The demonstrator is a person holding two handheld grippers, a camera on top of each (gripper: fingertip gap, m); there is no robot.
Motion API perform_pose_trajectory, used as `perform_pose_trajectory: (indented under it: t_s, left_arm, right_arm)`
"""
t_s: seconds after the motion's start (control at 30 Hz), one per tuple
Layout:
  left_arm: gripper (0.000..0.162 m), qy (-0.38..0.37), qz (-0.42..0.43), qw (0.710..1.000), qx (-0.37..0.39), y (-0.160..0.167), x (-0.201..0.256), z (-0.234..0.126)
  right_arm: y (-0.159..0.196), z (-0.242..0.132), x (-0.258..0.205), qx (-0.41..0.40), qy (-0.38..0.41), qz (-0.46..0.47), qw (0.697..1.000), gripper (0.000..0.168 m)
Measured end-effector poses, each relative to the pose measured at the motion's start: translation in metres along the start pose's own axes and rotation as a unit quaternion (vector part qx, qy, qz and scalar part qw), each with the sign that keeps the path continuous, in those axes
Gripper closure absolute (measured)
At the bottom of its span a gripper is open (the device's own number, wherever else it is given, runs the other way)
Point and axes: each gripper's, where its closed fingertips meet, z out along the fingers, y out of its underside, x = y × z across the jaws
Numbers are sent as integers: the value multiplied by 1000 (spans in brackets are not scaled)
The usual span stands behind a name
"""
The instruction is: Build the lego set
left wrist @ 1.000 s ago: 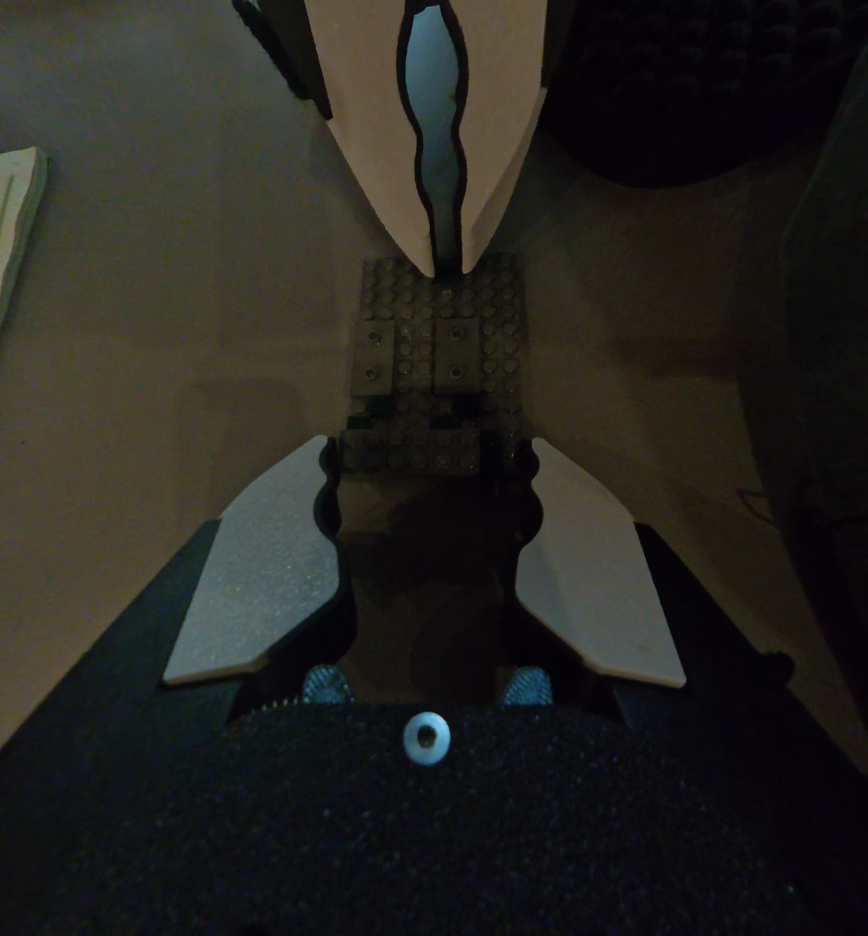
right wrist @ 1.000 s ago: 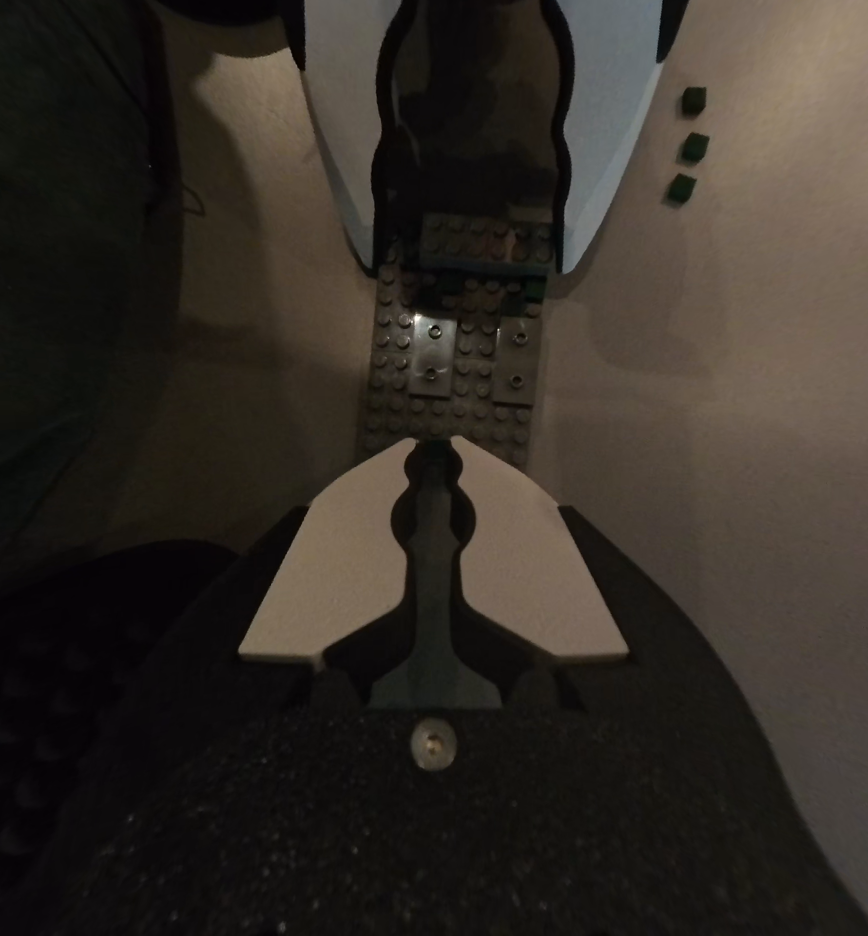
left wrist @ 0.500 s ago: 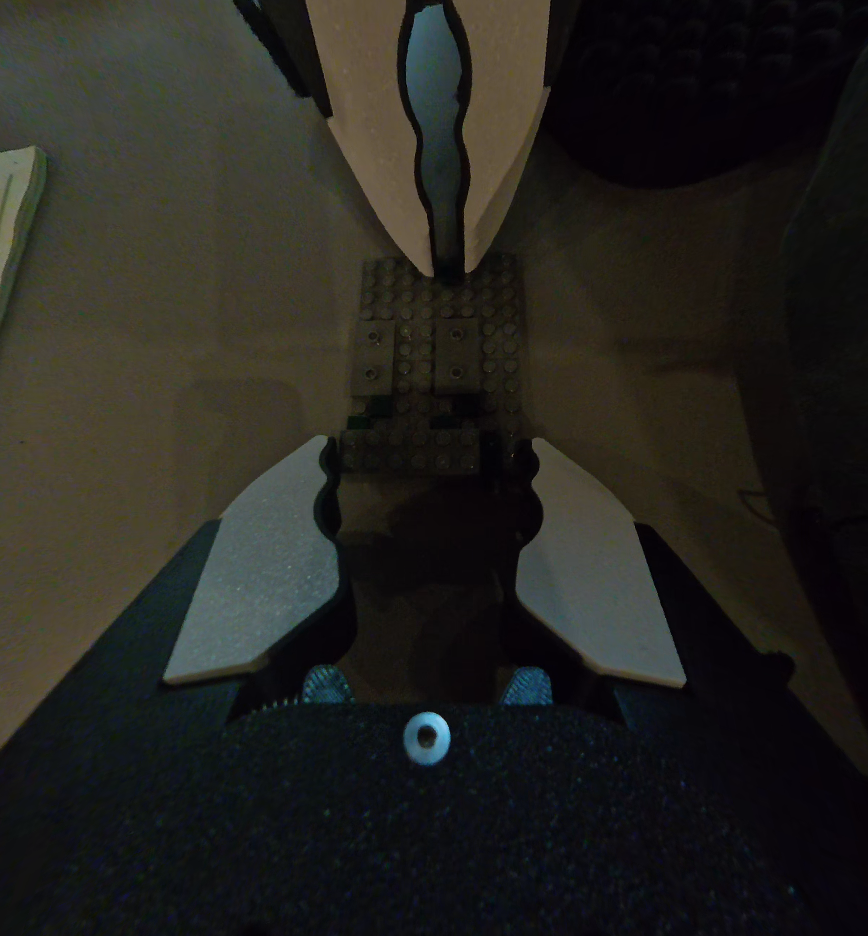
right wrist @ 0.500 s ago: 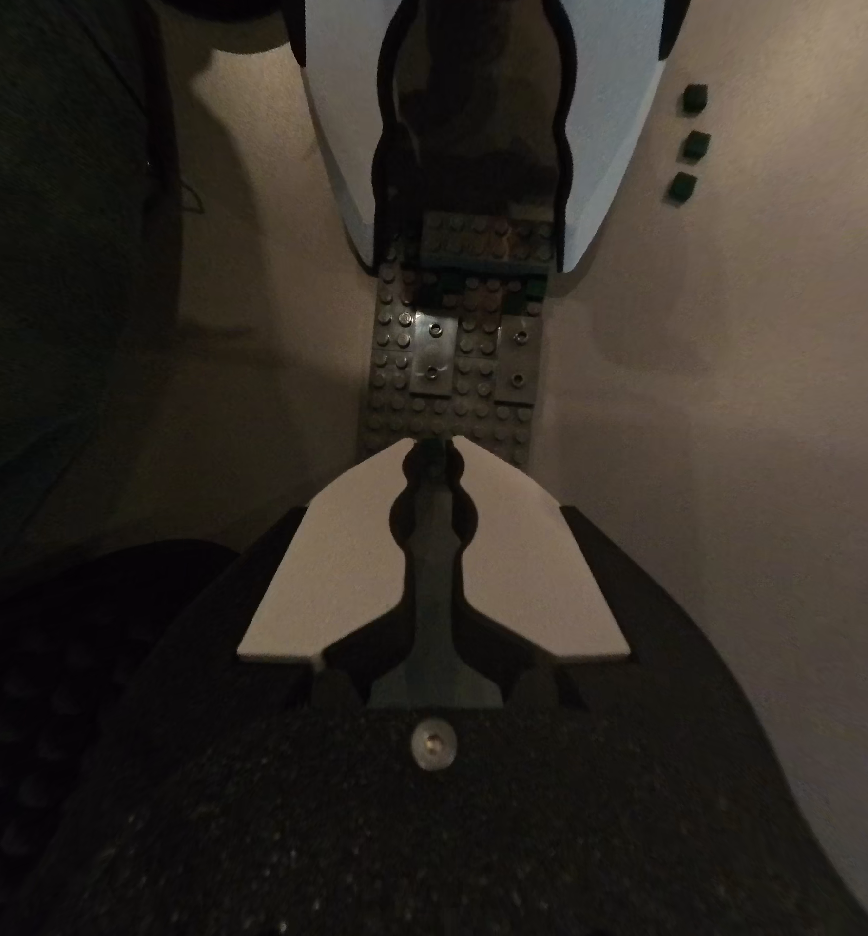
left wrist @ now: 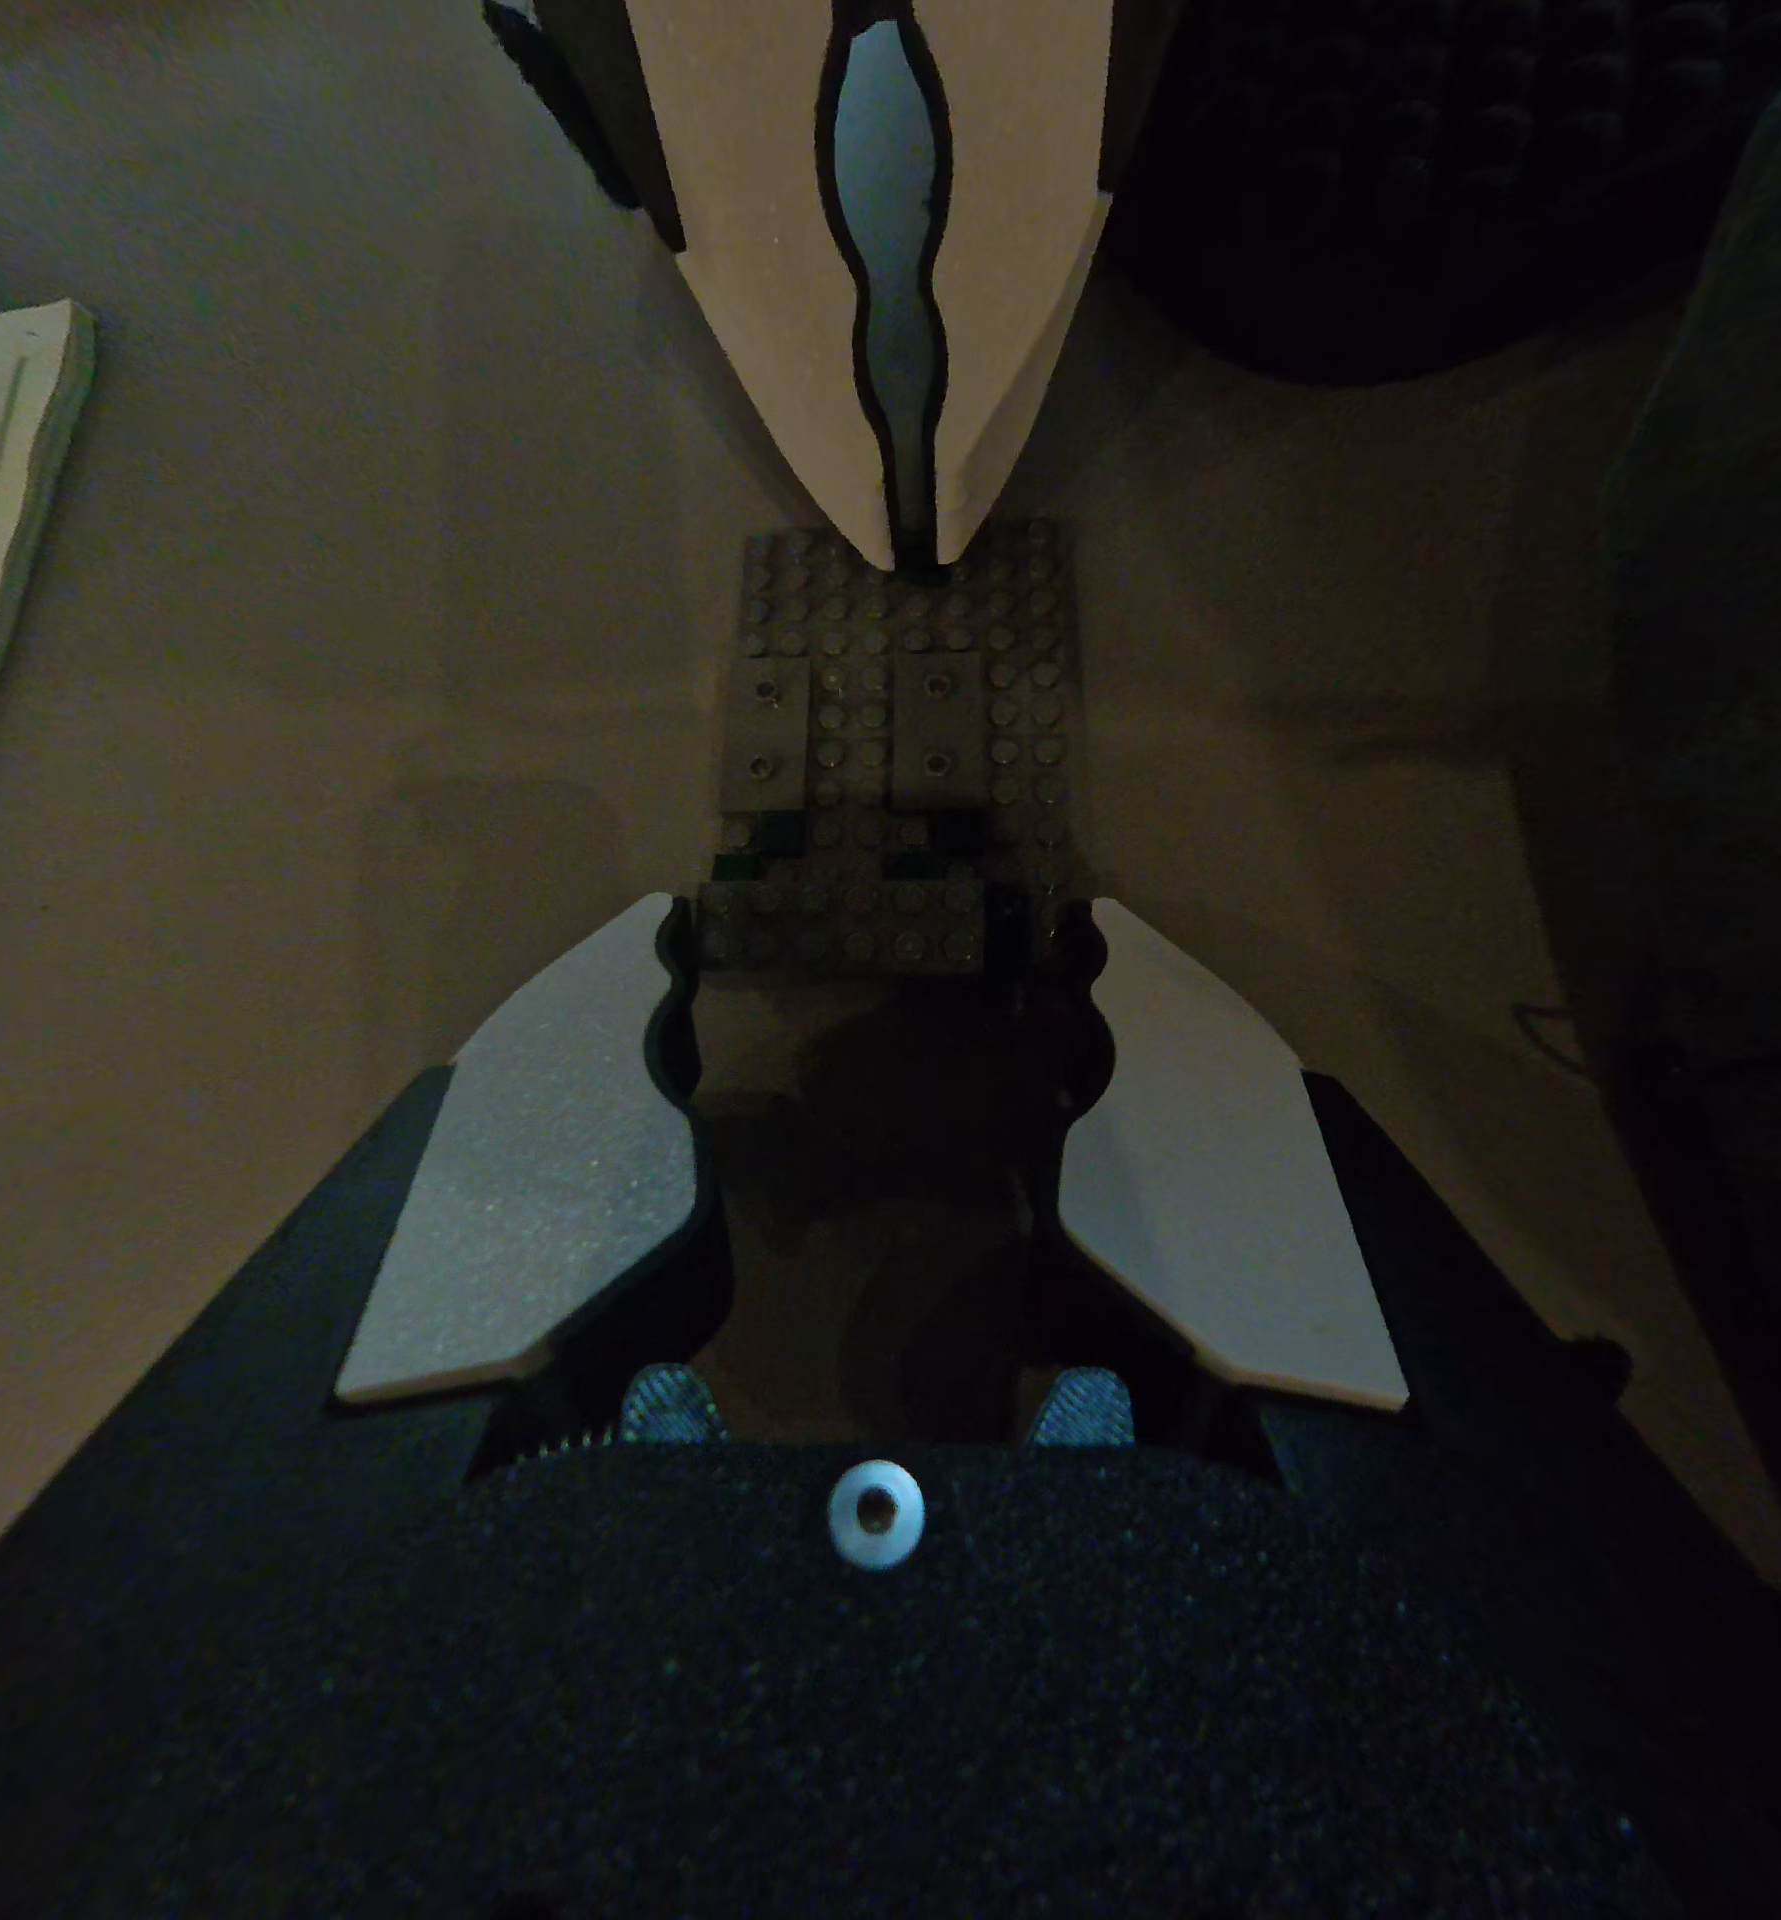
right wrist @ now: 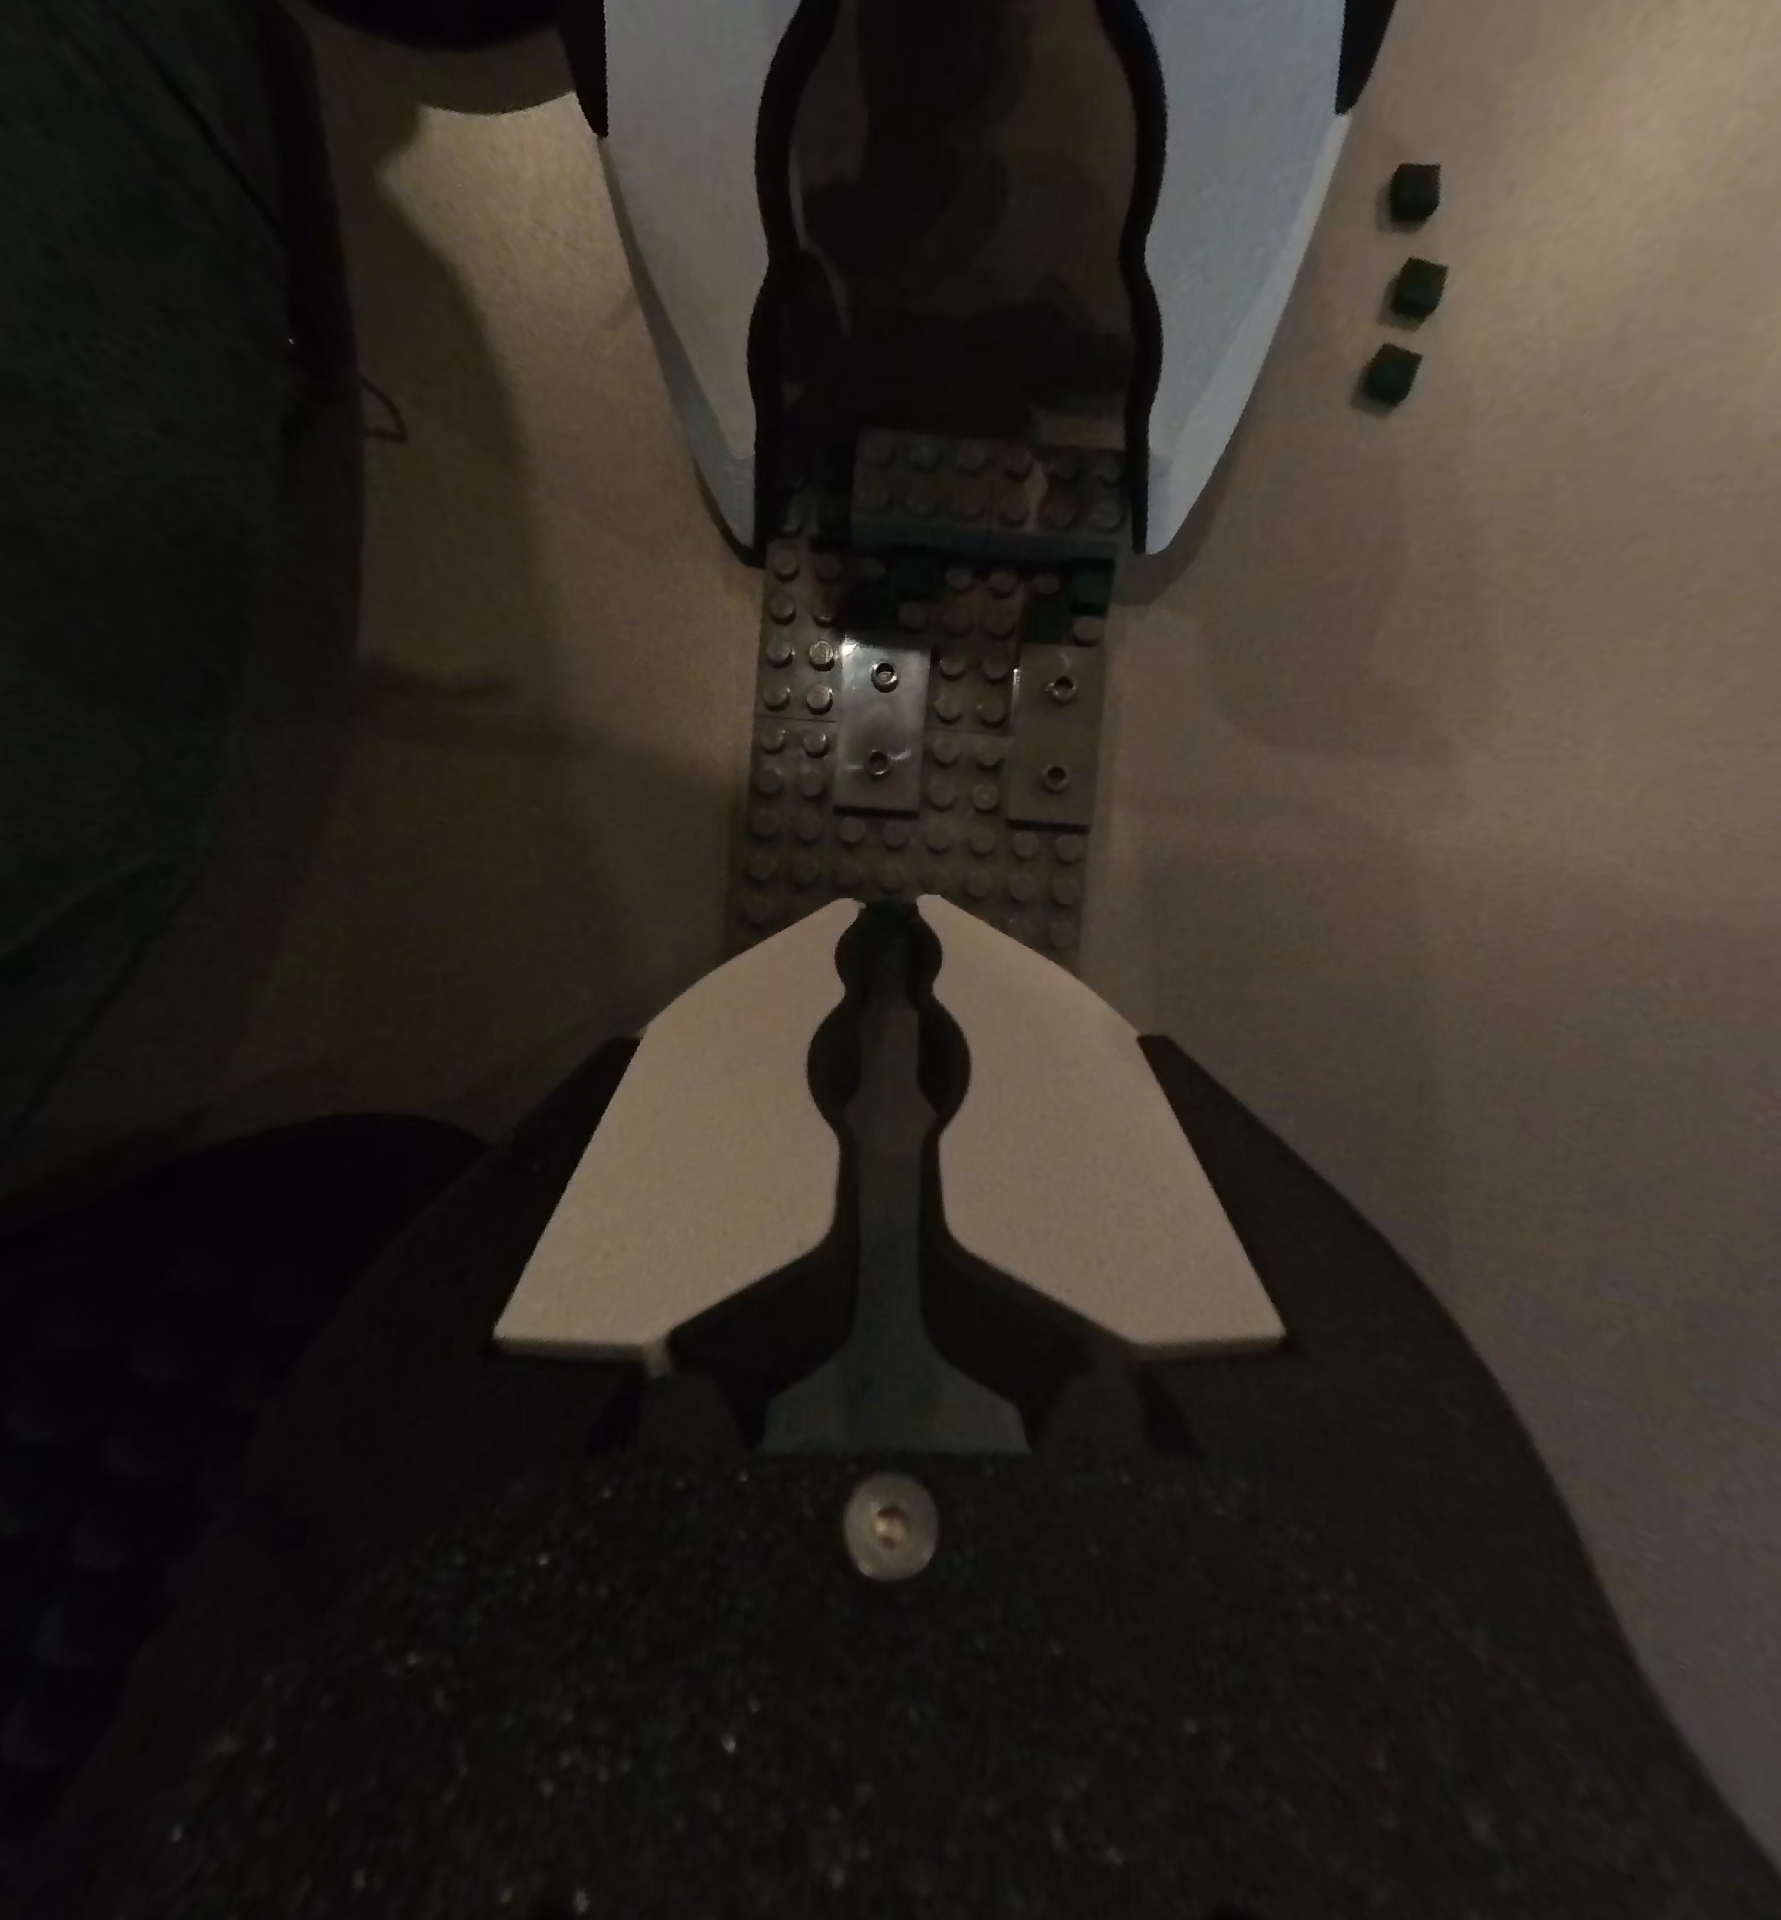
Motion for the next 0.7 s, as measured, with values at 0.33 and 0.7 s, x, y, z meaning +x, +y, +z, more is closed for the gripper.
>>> perform_pose_trajectory:
  t_s: [0.33,0.7]
  left_arm:
    - [93,0,1,1000,0,0,0,0]
    - [93,-1,2,1000,0,0,1,0]
  right_arm:
    - [-1,-1,2,3,-1,11,1000,163]
    - [-2,-3,5,10,8,18,1000,163]
